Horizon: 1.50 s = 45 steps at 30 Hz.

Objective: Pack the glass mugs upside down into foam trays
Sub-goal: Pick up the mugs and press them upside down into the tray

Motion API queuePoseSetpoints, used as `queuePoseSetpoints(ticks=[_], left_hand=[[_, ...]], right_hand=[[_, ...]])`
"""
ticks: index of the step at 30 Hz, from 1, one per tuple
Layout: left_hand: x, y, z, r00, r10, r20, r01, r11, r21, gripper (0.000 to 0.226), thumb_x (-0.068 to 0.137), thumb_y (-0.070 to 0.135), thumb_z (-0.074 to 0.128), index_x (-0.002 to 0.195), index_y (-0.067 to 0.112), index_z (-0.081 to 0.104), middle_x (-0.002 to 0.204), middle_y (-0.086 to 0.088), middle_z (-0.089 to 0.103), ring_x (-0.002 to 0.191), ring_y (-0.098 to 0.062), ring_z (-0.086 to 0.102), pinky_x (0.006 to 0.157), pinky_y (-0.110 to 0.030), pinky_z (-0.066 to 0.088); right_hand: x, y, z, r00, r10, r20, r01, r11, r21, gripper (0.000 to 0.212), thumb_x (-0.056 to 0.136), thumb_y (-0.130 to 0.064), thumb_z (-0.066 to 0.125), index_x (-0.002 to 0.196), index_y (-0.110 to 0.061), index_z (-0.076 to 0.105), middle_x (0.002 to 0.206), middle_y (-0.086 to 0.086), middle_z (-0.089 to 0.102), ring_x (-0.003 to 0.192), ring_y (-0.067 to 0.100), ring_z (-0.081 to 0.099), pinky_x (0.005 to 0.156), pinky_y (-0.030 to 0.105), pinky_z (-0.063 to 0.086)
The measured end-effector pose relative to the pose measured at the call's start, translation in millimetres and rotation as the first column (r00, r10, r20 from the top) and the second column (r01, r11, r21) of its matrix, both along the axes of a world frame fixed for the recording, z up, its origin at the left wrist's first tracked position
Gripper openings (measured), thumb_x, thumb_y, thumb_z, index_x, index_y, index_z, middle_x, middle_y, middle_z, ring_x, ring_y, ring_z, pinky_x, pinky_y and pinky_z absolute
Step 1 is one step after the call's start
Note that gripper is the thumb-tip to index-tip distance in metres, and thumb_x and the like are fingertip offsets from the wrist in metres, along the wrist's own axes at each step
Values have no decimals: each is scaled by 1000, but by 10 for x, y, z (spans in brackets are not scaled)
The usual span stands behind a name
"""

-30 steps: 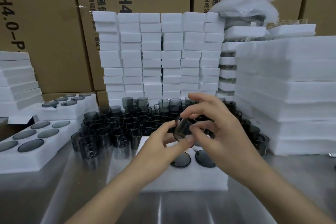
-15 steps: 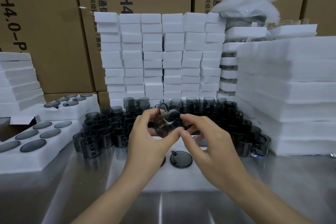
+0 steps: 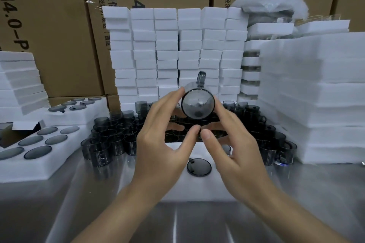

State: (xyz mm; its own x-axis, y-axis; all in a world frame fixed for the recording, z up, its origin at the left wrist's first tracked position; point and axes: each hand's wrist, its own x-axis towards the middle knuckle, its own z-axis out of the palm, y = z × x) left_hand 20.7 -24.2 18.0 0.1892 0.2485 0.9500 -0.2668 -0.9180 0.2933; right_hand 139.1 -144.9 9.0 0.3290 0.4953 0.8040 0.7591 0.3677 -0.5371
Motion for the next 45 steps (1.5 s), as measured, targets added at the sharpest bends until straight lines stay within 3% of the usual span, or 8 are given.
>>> queuePoseSetpoints(ticks=[6,16,20,27,32,36,41,45], left_hand=[[-7,-50,4,991,-130,10,128,987,94,70,99,1,72,162,6,43,157,-6,57,142,-30,59,105,-55,58],[-27,-98,23,993,-110,38,107,990,88,69,98,1,71,161,5,44,160,-4,53,141,-33,58,100,-38,61],[-28,-110,33,997,-62,35,59,996,73,66,97,1,71,158,5,47,157,-1,49,142,-32,57,102,-42,60],[-26,-152,61,993,-110,39,112,993,-43,69,95,7,74,159,13,48,150,1,51,125,-23,65,86,-17,58],[-34,-140,113,970,-228,86,243,933,-265,75,89,19,83,156,30,51,141,5,58,112,-28,72,83,-27,62],[-49,-116,139,928,-340,154,373,825,-425,59,89,18,84,142,26,59,130,13,70,110,-22,78,84,-34,66],[-4,-93,96,927,-374,20,341,820,-460,45,82,22,90,118,28,64,113,8,74,109,-21,75,93,-38,62],[-6,1,91,962,-269,-35,224,861,-456,51,79,21,97,116,28,62,113,15,75,111,-7,71,90,-20,54]], right_hand=[[-79,-86,120,999,6,48,-9,998,65,69,106,-38,53,169,-27,28,136,-13,56,119,21,62,80,22,57],[-103,-110,136,996,-17,88,15,1000,20,66,108,-36,52,169,-23,30,125,-13,58,116,18,60,88,19,53],[-107,-89,123,995,-20,95,22,999,-25,62,108,-35,52,167,-26,34,129,-11,60,118,17,60,90,14,50],[-88,-66,86,994,-38,102,42,998,-37,62,110,-38,50,168,-26,33,128,-11,60,118,18,61,91,12,48],[-93,-72,49,988,-54,147,57,998,-18,64,110,-43,49,169,-29,30,129,-20,55,118,14,61,92,13,49],[-73,-77,68,958,-55,280,57,998,2,60,109,-38,50,167,-29,35,143,-17,49,125,14,59,94,21,53],[-89,-85,36,928,-98,359,101,995,10,57,108,-41,51,163,-26,44,157,-13,44,140,13,50,98,35,58],[-96,-98,50,919,-111,379,98,994,54,49,105,-33,57,154,-24,57,158,-5,47,136,16,54,97,33,57]])
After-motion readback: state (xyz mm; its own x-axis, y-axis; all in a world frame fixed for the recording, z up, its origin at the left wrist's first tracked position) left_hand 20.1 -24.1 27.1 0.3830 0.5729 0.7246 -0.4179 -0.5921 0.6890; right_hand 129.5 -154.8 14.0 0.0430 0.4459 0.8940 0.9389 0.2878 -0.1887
